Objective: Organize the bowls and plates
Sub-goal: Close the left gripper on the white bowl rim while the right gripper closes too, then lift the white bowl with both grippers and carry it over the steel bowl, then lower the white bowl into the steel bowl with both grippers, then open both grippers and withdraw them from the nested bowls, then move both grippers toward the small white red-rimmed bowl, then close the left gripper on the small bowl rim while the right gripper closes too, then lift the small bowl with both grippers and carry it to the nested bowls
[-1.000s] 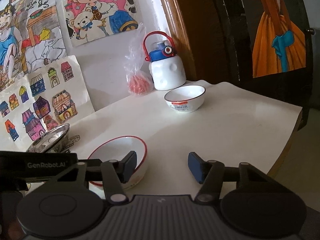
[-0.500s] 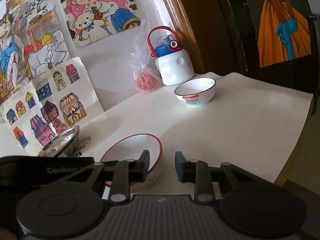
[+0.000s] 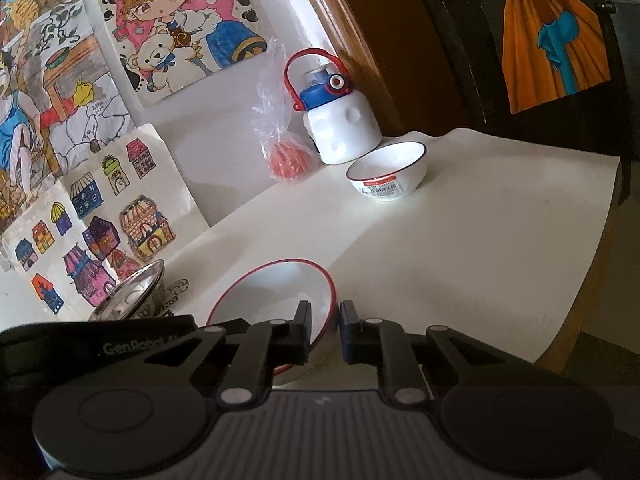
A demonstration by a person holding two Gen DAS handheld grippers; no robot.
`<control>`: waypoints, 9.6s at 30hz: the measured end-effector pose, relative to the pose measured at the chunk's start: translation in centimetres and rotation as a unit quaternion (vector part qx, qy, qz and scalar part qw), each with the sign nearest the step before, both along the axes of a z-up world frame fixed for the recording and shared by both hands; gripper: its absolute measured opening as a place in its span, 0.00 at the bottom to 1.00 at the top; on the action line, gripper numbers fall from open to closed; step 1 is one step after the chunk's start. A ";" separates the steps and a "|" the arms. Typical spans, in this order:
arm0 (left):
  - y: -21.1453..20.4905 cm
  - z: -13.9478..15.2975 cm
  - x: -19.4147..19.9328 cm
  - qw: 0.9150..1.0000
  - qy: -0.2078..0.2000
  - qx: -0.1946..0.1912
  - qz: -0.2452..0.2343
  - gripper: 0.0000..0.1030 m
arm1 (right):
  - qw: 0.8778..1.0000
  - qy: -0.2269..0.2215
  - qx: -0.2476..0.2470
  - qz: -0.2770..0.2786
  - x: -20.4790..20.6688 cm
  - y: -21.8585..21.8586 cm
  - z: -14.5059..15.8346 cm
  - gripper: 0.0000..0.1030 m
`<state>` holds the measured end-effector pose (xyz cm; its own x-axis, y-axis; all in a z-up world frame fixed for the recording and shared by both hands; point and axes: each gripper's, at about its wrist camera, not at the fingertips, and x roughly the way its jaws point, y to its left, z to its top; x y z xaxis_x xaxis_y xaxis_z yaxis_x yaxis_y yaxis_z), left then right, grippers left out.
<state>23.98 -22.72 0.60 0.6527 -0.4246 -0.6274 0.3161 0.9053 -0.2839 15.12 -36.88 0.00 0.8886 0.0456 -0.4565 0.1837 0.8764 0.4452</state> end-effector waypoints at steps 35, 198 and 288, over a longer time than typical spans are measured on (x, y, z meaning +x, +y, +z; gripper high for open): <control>19.8 6.9 -8.7 0.987 -0.062 0.000 0.146 0.16 | 0.981 -0.045 -0.043 0.186 -2.6 19.1 7.5 0.13; -12.9 -0.2 18.2 0.997 0.008 0.072 0.032 0.82 | 0.993 0.046 -0.105 -0.011 15.0 -13.4 0.9 0.67; 24.7 8.2 -6.5 0.992 0.015 -0.056 0.113 0.05 | 0.976 0.014 -0.050 0.213 -1.4 20.3 10.6 0.11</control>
